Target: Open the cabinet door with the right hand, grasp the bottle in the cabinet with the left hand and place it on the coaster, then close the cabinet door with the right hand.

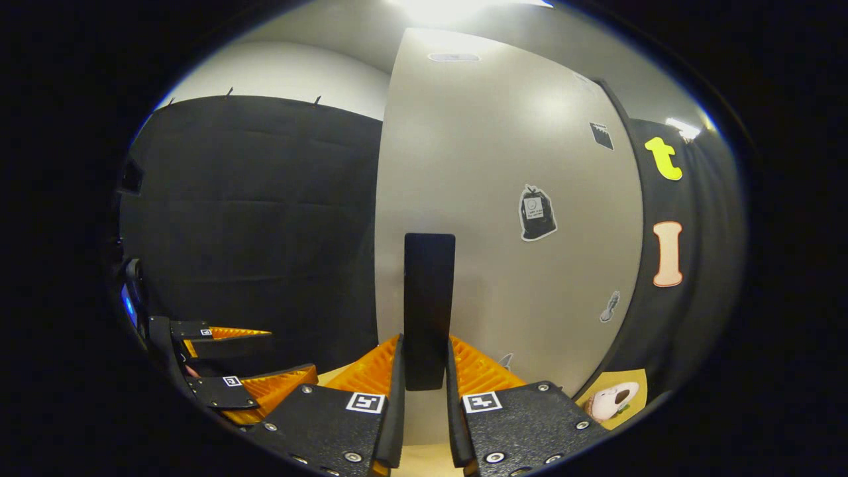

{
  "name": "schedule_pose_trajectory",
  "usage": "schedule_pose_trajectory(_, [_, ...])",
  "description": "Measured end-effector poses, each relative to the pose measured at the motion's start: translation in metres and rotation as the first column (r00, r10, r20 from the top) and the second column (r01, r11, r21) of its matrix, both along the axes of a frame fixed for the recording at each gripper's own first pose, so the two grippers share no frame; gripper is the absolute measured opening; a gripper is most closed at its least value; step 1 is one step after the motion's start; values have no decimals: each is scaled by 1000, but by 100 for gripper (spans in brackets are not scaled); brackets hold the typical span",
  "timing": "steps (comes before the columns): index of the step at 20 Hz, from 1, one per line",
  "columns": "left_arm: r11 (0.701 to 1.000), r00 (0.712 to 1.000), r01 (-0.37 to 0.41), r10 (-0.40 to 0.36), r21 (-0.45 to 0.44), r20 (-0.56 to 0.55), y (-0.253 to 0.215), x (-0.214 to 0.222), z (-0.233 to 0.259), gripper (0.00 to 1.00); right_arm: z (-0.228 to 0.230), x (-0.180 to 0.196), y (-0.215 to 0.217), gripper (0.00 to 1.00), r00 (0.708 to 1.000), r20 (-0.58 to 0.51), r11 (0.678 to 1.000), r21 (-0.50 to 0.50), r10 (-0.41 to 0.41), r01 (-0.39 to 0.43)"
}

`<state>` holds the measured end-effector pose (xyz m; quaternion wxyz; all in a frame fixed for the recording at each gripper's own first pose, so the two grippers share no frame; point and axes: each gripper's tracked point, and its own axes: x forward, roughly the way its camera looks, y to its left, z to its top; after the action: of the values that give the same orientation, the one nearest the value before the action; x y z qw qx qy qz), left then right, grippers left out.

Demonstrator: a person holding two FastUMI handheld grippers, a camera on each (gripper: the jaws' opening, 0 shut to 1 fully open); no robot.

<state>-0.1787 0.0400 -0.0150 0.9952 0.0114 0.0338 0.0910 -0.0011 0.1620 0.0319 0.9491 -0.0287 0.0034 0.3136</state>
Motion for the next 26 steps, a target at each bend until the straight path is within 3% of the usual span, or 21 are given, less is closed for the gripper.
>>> schedule_pose_trajectory(6, [1000, 1000, 22, -21, 7, -12, -39, 2, 2, 88, -1, -19, -27, 29, 1000, 1, 1000, 9, 24, -24])
schedule_pose_trajectory(11, [999, 999, 50, -50, 7, -17, -78, 10, 4, 93, 0, -42, -74, 27, 1000, 1, 999, 29, -31, 30])
schedule_pose_trajectory(12, [998, 998, 59, -58, 1, -26, -87, 13, 3, 88, 1, -46, -84, 23, 999, 12, 998, 26, -49, 49])
schedule_pose_trajectory(13, [998, 997, 67, -67, -1, -30, -97, 15, 3, 93, 4, -52, -89, 23, 997, 30, 998, 17, -67, 67])
schedule_pose_trajectory(17, [992, 992, 130, -130, 10, -11, -143, 24, 12, 93, 2, -55, -122, 19, 987, 47, 989, 0, -151, 151])
schedule_pose_trajectory(18, [989, 989, 148, -147, 19, -6, -154, 25, 15, 88, 0, -51, -132, 18, 984, 42, 985, 3, -175, 175])
schedule_pose_trajectory(19, [986, 986, 166, -166, 29, -1, -164, 26, 17, 93, 1, -48, -143, 18, 979, 37, 980, 8, -200, 200])
schedule_pose_trajectory(21, [980, 982, 190, -191, 52, 8, -178, 30, 22, 88, 0, -42, -162, 18, 967, 29, 968, 20, -253, 252])
schedule_pose_trajectory(25, [977, 978, 207, -208, 52, 18, -195, 34, 22, 88, -2, -36, -198, 19, 924, 57, 925, -1, -379, 380])
schedule_pose_trajectory(26, [977, 978, 206, -207, 51, 14, -196, 34, 21, 83, -2, -35, -206, 19, 915, 57, 917, -4, -399, 400])
